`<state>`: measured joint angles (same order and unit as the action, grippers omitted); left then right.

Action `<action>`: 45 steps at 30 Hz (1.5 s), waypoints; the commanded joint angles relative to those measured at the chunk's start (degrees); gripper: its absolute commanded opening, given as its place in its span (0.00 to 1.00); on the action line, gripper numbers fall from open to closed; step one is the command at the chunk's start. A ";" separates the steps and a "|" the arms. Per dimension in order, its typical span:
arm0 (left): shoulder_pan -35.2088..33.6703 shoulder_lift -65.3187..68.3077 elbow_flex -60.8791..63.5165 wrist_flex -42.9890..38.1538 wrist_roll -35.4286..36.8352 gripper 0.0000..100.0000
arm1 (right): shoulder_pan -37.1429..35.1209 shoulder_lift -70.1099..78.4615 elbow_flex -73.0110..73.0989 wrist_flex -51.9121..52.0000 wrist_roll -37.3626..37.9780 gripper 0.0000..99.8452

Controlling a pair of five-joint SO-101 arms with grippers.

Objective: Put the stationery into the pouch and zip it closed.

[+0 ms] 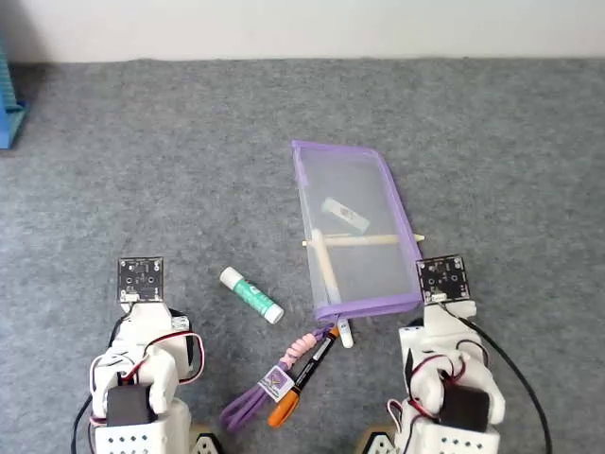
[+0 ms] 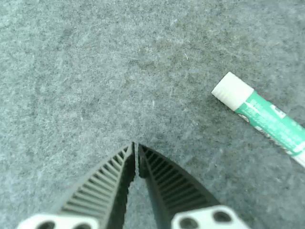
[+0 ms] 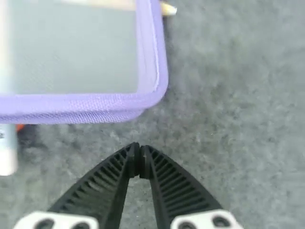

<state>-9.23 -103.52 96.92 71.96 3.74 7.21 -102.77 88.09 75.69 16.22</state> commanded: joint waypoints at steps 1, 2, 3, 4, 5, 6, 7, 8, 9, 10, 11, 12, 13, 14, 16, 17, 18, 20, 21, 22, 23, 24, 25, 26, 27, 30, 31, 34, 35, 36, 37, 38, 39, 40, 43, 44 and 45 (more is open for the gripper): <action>-0.18 -0.79 -0.48 0.26 -0.18 0.02 | -3.21 5.67 -6.24 0.31 0.62 0.01; -0.18 -0.79 -0.48 0.26 -0.18 0.02 | -4.44 8.66 -7.30 0.13 0.44 0.01; -0.18 -0.79 -0.48 0.26 -0.18 0.02 | -5.49 12.09 -8.26 -0.22 0.35 0.01; -0.18 -0.79 -0.48 0.26 -0.18 0.02 | -6.37 15.87 -9.32 -0.92 0.00 0.01; -0.18 -0.79 -0.48 0.26 -0.18 0.02 | -7.08 20.00 -10.55 -1.71 -1.14 0.01; -0.18 -0.79 -0.48 0.26 -0.18 0.02 | -7.60 24.22 -12.04 -2.59 -2.64 0.01; -0.18 -0.79 -0.48 0.26 -0.18 0.02 | -8.04 28.53 -13.45 -3.74 -3.96 0.01; -0.18 -0.79 -0.48 0.26 -0.18 0.02 | -8.40 32.84 -14.77 -5.05 -5.10 0.01; -0.18 -0.79 -0.48 0.26 -0.18 0.02 | -8.66 37.23 -15.65 -6.81 -5.98 0.01; -0.18 -0.79 -0.48 0.26 -0.18 0.02 | -8.66 41.36 -16.35 -8.92 -6.59 0.01; -0.18 -0.79 -0.48 0.26 -0.18 0.02 | -8.66 45.49 -16.88 -11.30 -6.95 0.01; -0.18 -0.79 -0.48 0.26 -0.18 0.02 | -8.66 49.27 -17.23 -14.02 -6.95 0.01; -0.18 -0.79 -0.48 0.26 -0.18 0.02 | -8.66 53.05 -17.76 -16.75 -6.95 0.01; -0.18 -0.79 -0.48 0.26 -0.18 0.02 | -8.66 56.84 -18.29 -19.30 -6.95 0.01; -0.18 -0.79 -0.48 0.26 -0.18 0.02 | -8.66 63.78 -19.96 -24.04 -6.95 0.01; -0.18 -0.79 -0.48 0.26 -0.18 0.02 | -8.66 66.95 -21.01 -26.33 -6.95 0.01; -0.18 -0.79 -0.48 0.26 -0.18 0.02 | -8.66 69.67 -22.15 -28.35 -6.95 0.01; -0.18 -0.79 -0.48 0.26 -0.18 0.02 | -8.66 74.86 -25.23 -32.13 -6.95 0.01; -0.18 -0.79 -0.48 0.26 -0.18 0.02 | -8.66 77.41 -27.25 -33.45 -6.95 0.01; -0.18 -0.79 -0.48 0.26 -0.18 0.02 | -8.66 79.78 -29.19 -34.59 -6.95 0.01; -0.18 -0.79 -0.48 0.26 -0.18 0.02 | -8.75 82.07 -31.30 -35.74 -6.95 0.01; -0.18 -0.79 -0.48 0.26 -0.18 0.02 | -8.92 84.00 -33.32 -37.05 -6.95 0.01; -0.18 -0.79 -0.48 0.26 -0.18 0.02 | -9.54 85.93 -35.25 -38.29 -6.95 0.01; -0.18 -0.79 -0.48 0.26 -0.18 0.02 | -10.15 87.69 -37.10 -39.52 -6.95 0.01; -0.18 -0.79 -0.48 0.26 -0.18 0.02 | -10.77 89.36 -38.86 -40.57 -6.95 0.01; -0.18 -0.79 -0.48 0.26 -0.18 0.02 | -13.41 93.32 -43.52 -42.59 -6.95 0.01; -0.18 -0.79 -0.48 0.26 -0.18 0.02 | -14.20 94.37 -45.19 -42.33 -6.95 0.01; -0.18 -0.79 -0.48 0.26 -0.18 0.02 | -15.52 95.87 -48.62 -40.31 -7.65 0.01; -0.18 -0.79 -0.48 0.26 -0.18 0.02 | -15.52 95.78 -49.41 -38.81 -8.97 0.01; -0.18 -0.79 -0.48 0.26 -0.18 0.02 | -15.52 95.52 -50.11 -36.88 -10.37 0.01; -0.18 -0.79 -0.48 0.26 -0.18 0.02 | -15.52 95.08 -51.16 -34.15 -11.52 0.01; -0.18 -0.79 -0.48 0.26 -0.18 0.02 | -15.52 94.55 -52.40 -30.81 -12.40 0.01; -0.18 -0.79 -0.48 0.26 -0.18 0.02 | -15.52 93.93 -53.80 -26.95 -13.19 0.01; -0.18 -0.79 -0.48 0.26 -0.18 0.02 | -15.60 93.32 -55.47 -22.73 -13.54 0.01; -0.18 -0.79 -0.48 0.26 -0.18 0.02 | -17.27 92.00 -60.92 -11.12 -16.44 0.01; -0.18 -0.79 -0.48 0.26 -0.18 0.02 | -17.98 92.00 -63.03 -7.60 -18.37 0.01; -0.18 -0.79 -0.48 0.26 -0.18 0.02 | -18.86 92.00 -64.88 -4.70 -20.66 0.01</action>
<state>-9.23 -103.52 96.92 71.96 3.74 -9.85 -7.21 30.24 61.54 0.22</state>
